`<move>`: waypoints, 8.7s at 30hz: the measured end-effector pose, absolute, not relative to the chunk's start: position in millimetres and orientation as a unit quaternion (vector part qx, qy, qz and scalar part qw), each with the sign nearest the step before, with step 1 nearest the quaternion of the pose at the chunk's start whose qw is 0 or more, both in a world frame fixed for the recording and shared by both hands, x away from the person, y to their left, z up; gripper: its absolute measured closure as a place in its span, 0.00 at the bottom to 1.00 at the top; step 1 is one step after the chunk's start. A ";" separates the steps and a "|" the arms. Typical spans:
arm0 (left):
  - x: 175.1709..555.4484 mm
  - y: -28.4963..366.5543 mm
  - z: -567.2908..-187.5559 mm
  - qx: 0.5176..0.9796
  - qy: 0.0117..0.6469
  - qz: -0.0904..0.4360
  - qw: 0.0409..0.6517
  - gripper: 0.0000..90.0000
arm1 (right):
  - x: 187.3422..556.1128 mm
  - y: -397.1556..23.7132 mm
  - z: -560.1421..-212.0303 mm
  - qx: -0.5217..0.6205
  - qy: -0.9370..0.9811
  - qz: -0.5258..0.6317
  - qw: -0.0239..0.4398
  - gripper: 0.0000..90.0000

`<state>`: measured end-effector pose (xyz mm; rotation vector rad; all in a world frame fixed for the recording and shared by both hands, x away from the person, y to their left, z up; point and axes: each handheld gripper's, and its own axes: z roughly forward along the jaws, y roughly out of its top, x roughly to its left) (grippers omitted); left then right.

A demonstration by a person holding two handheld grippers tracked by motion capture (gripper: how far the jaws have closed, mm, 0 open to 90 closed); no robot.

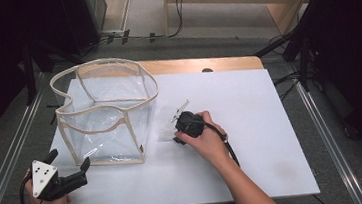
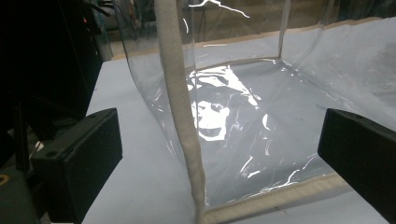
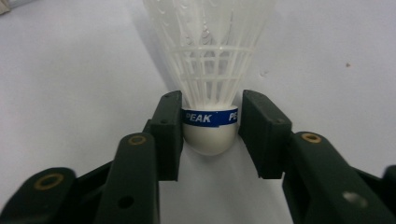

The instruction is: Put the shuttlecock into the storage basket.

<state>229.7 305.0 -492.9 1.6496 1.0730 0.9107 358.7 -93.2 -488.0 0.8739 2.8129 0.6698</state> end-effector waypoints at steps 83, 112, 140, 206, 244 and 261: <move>229.7 305.1 -492.8 0.672 0.436 0.372 0.468 0.00 | 373.8 -147.1 -403.6 0.331 0.881 0.329 0.072 0.70; 229.7 305.3 -492.8 0.672 0.436 0.371 0.469 0.00 | 380.7 -152.4 -363.9 0.325 0.873 0.353 0.092 0.70; 229.7 305.2 -492.8 0.672 0.436 0.371 0.469 0.00 | 385.3 -152.3 -337.1 0.323 0.857 0.389 0.100 0.70; 229.4 304.9 -492.8 0.675 0.433 0.371 0.468 0.00 | 387.2 -110.4 -312.8 0.279 0.850 0.437 0.093 0.70; 229.5 304.5 -493.0 0.675 0.432 0.371 0.468 0.00 | 387.0 -85.1 -321.3 0.263 0.853 0.441 0.095 0.28; 229.6 304.4 -493.0 0.674 0.433 0.372 0.469 0.00 | 369.2 -117.4 -338.7 0.264 0.846 0.446 0.127 0.00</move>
